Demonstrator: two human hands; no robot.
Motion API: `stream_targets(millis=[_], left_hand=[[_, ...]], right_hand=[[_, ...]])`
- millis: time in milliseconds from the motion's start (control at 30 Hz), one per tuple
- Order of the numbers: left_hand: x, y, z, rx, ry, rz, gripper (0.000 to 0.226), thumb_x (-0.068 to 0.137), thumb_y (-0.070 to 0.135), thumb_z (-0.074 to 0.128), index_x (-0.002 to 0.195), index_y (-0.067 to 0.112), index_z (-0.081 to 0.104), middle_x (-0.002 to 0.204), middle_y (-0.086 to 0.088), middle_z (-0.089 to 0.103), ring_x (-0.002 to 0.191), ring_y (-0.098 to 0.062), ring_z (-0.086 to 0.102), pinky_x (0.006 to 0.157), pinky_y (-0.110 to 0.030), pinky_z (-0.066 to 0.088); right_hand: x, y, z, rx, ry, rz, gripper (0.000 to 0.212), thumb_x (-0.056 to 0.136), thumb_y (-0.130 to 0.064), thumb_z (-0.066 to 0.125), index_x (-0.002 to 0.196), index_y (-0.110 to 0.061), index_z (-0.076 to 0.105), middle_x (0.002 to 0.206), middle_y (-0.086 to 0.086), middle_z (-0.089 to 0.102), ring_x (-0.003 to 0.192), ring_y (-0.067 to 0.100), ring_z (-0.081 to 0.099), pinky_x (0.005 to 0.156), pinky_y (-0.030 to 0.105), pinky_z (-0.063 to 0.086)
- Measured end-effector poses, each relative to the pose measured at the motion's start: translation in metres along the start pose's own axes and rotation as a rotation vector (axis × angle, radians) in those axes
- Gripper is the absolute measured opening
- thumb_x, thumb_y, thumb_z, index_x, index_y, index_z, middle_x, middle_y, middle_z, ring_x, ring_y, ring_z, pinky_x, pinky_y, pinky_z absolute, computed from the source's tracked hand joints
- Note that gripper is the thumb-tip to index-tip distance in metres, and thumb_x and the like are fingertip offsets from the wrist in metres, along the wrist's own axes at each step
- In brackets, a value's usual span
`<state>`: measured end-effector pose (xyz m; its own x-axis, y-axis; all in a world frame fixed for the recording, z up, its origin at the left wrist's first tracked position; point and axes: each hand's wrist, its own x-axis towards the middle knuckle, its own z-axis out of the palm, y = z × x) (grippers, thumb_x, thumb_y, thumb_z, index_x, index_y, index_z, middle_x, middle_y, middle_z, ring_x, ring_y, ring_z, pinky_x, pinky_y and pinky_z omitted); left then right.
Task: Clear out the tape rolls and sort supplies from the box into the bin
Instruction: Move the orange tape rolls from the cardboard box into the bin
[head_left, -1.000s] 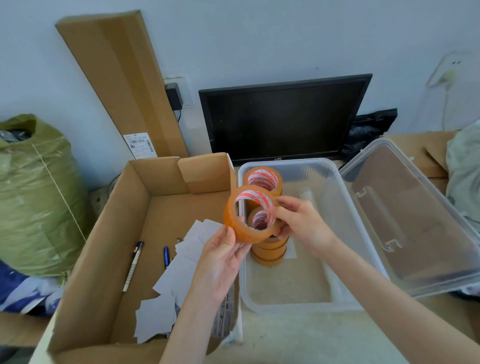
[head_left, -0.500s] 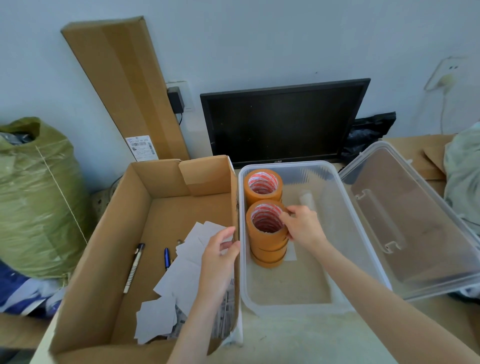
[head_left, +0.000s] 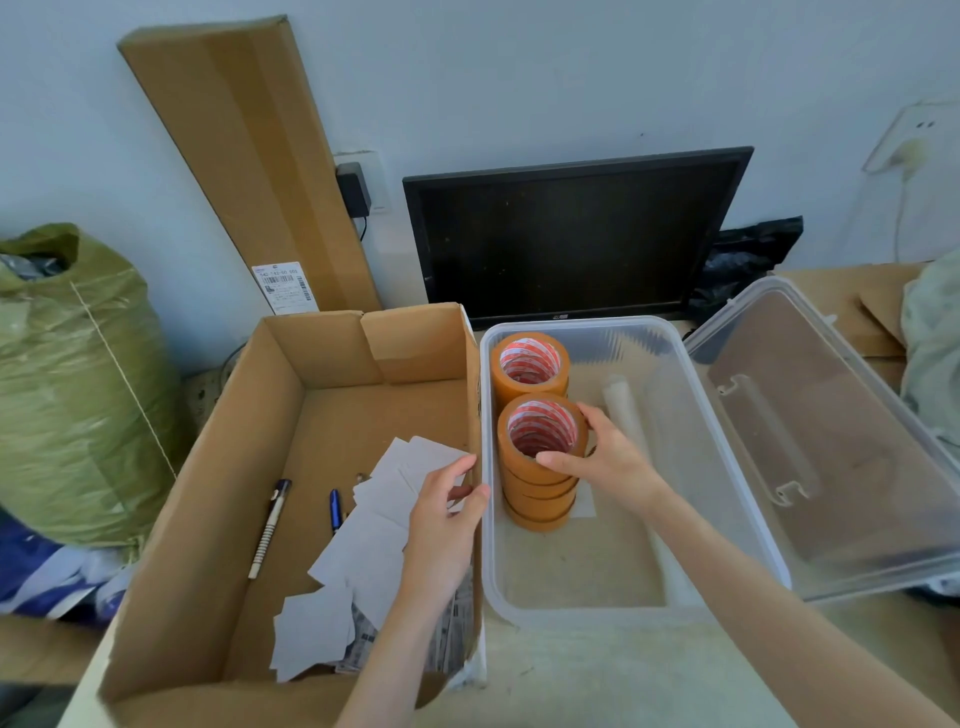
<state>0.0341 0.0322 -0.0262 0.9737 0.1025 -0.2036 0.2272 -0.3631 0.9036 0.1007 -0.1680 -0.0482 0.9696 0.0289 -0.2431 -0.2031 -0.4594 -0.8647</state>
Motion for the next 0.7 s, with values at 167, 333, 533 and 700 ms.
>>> stream_targets(millis=[167,333,533,700], left_hand=[[0.001,-0.003,0.001,0.000,-0.001,0.017,0.030,0.096,0.026,0.054,0.122,0.040,0.049,0.120,0.020,0.046,0.100,0.012,0.047,0.069,-0.004,0.036],[0.000,-0.006,0.002,-0.013,-0.004,0.034,0.027,0.096,0.027,0.053,0.117,0.044,0.049,0.119,0.020,0.047,0.101,0.009,0.048,0.075,-0.005,0.035],[0.004,-0.005,-0.005,0.023,-0.047,0.049,0.029,0.098,0.023,0.049,0.125,0.036,0.052,0.120,0.019,0.046,0.101,0.009,0.048,0.075,-0.004,0.036],[-0.002,-0.009,-0.029,0.039,-0.045,0.043,0.030,0.102,0.020,0.037,0.124,0.029,0.055,0.125,0.014,0.051,0.114,-0.003,0.048,0.097,-0.020,0.037]], right_hand=[[0.002,0.008,0.000,0.050,-0.150,-0.059,0.127,0.053,-0.039,0.091,0.150,-0.026,0.011,0.143,-0.002,0.038,0.130,0.015,0.042,0.108,0.040,0.040],[-0.001,0.011,0.004,0.012,-0.133,-0.141,0.120,0.063,-0.021,0.089,0.151,-0.025,0.008,0.143,-0.004,0.038,0.129,0.011,0.042,0.108,0.035,0.041],[-0.001,0.008,0.005,-0.053,-0.091,-0.156,0.123,0.059,-0.036,0.089,0.151,-0.029,0.009,0.146,-0.004,0.034,0.132,0.013,0.038,0.109,0.042,0.041],[-0.022,-0.017,0.000,-0.146,0.039,-0.302,0.065,0.080,-0.022,0.077,0.136,-0.027,0.044,0.149,-0.005,0.025,0.124,0.002,0.036,0.095,0.007,0.037]])
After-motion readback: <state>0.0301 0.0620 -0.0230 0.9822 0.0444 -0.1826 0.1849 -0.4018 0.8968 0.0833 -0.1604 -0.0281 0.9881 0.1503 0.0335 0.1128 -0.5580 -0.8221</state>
